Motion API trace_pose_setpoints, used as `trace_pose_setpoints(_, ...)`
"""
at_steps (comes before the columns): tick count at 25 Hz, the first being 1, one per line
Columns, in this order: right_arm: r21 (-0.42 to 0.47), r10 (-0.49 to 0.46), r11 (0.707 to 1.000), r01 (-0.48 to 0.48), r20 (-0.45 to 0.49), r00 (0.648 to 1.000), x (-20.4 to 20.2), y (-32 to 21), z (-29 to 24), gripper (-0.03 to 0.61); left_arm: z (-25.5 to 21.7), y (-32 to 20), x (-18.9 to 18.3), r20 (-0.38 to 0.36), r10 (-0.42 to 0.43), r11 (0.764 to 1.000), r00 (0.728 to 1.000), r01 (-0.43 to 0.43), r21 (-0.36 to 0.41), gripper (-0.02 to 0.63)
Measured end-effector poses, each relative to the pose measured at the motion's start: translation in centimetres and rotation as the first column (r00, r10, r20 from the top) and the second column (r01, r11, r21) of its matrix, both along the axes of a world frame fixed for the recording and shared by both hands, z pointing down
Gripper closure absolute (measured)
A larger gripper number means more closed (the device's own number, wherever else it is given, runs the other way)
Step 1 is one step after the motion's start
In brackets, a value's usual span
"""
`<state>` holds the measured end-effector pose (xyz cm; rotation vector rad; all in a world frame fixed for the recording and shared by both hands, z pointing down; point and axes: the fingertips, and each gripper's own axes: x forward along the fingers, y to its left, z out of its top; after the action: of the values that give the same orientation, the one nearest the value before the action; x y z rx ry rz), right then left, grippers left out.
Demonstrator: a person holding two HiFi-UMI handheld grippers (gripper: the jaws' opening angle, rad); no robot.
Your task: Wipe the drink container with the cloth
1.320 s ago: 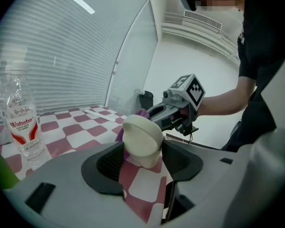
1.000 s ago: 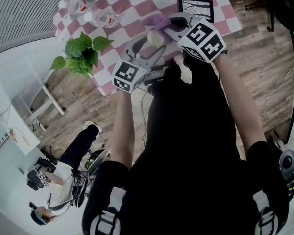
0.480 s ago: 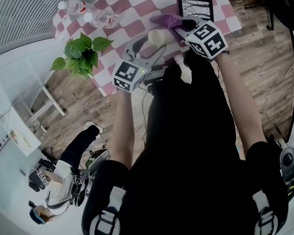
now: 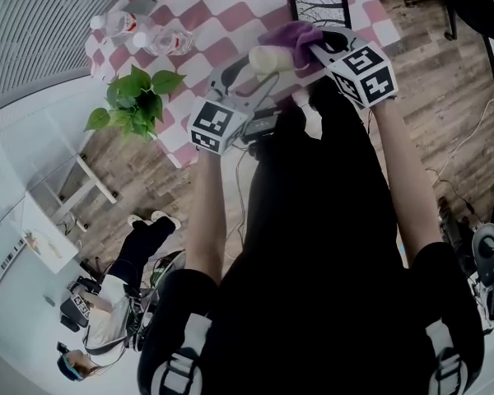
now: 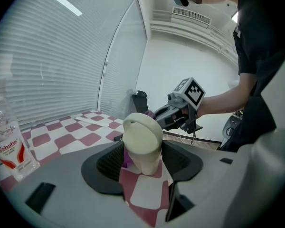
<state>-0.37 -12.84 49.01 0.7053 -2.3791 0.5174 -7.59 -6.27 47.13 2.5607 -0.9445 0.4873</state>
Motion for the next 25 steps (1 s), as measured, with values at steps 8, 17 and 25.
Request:
trace_pose_setpoints(8,0.092,0.143,0.984,-0.150,0.072,0.987,4.5,-0.7,-6.0,0.515,-0.7,-1.1,1.8,-0.002,0.029,0.999,1.000,-0.029,0.041,0.345)
trace_pose_setpoints(17,0.095,0.207,0.972,-0.215,0.090,0.974,8.3,0.9,-7.5,0.515,-1.4,-1.8,5.2,0.076,0.078,0.992,0.994,-0.085,0.098,0.350)
trace_pose_setpoints(25,0.098,0.213,0.970,-0.223,0.100,0.972,10.1,1.9,-7.9,0.515,-1.4,-1.7,7.0,0.124,0.067,0.991,0.990,-0.081,0.109,0.351)
